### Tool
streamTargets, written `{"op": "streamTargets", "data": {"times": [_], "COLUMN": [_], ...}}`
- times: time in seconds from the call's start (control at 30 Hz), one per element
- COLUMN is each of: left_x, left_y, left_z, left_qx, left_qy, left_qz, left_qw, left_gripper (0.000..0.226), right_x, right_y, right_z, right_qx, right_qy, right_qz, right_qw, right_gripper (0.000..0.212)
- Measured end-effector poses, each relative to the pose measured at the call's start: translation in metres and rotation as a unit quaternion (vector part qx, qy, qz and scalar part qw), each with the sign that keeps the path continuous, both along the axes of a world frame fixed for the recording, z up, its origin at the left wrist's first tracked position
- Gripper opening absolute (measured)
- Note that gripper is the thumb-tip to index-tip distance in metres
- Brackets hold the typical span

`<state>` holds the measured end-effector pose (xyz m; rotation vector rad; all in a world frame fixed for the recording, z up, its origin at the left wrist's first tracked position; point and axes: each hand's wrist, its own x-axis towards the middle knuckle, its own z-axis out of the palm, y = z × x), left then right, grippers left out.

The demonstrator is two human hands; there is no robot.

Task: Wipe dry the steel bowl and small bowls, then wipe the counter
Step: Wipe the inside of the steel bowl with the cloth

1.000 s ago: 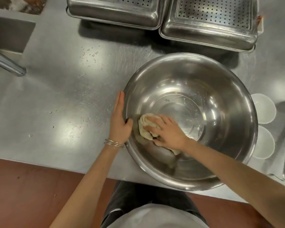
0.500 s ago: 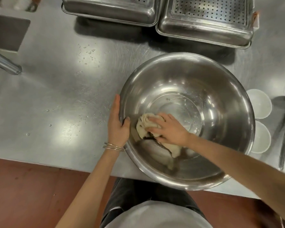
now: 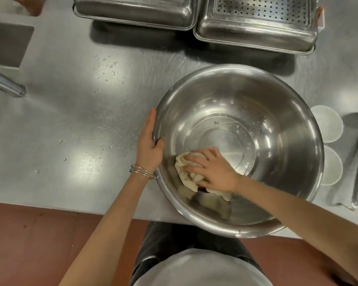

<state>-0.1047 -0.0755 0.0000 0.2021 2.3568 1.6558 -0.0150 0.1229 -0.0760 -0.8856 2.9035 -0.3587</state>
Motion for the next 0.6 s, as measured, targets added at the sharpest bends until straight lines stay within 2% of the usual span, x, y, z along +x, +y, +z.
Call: {"op": "streamTargets", "data": {"times": [0.13, 0.23, 0.33, 0.4, 0.47, 0.53, 0.6], "left_x": [-0.013, -0.007, 0.020, 0.046, 0.065, 0.069, 0.064], "left_y": [0.000, -0.003, -0.014, -0.017, -0.009, 0.001, 0.007], "left_z": [0.005, 0.011, 0.008, 0.005, 0.004, 0.001, 0.000], "left_qx": [0.001, -0.018, -0.046, -0.044, -0.032, -0.022, -0.010], "left_qy": [-0.002, 0.032, 0.025, 0.015, 0.024, 0.039, 0.035], "left_qz": [-0.020, 0.013, 0.026, 0.027, 0.035, 0.061, 0.085], "left_qw": [1.000, 0.999, 0.998, 0.999, 0.999, 0.997, 0.996], "left_gripper": [0.067, 0.063, 0.071, 0.077, 0.079, 0.078, 0.078], "right_x": [0.007, -0.012, -0.027, -0.032, -0.036, -0.044, -0.047], "right_y": [0.022, 0.015, 0.007, -0.005, -0.019, -0.026, -0.020], "right_z": [0.008, 0.005, 0.001, 0.002, 0.004, 0.011, 0.013], "right_qx": [0.054, 0.056, -0.005, -0.042, -0.042, -0.009, 0.013], "right_qy": [-0.020, -0.001, -0.002, -0.005, -0.017, -0.036, -0.040], "right_qz": [0.083, 0.076, -0.052, -0.190, -0.278, -0.288, -0.247], "right_qw": [0.995, 0.996, 0.999, 0.981, 0.960, 0.957, 0.968], "right_gripper": [0.075, 0.070, 0.060, 0.058, 0.062, 0.061, 0.059]}}
